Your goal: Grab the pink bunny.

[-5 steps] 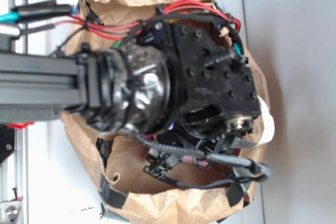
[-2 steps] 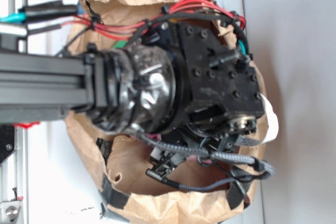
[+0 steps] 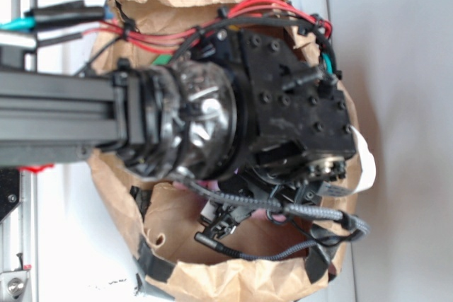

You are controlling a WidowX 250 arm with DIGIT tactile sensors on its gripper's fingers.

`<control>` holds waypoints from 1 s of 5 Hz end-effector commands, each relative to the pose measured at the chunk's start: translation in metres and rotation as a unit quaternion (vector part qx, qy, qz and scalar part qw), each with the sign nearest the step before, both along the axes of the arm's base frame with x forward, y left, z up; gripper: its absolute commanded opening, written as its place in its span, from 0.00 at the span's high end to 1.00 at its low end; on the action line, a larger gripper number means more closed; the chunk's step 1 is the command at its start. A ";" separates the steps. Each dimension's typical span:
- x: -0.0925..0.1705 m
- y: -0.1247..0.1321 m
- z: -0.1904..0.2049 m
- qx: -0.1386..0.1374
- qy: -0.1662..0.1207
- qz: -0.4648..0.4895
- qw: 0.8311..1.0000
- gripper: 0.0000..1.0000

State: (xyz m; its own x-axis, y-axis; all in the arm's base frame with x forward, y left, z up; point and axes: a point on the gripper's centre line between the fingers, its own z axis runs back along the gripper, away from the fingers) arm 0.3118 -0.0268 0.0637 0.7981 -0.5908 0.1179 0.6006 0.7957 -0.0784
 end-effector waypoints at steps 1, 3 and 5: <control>0.003 -0.013 0.019 -0.001 -0.026 -0.011 1.000 0.00; 0.003 -0.012 0.009 0.000 -0.031 -0.005 1.000 0.00; 0.001 -0.016 -0.014 0.005 -0.024 -0.027 0.999 0.00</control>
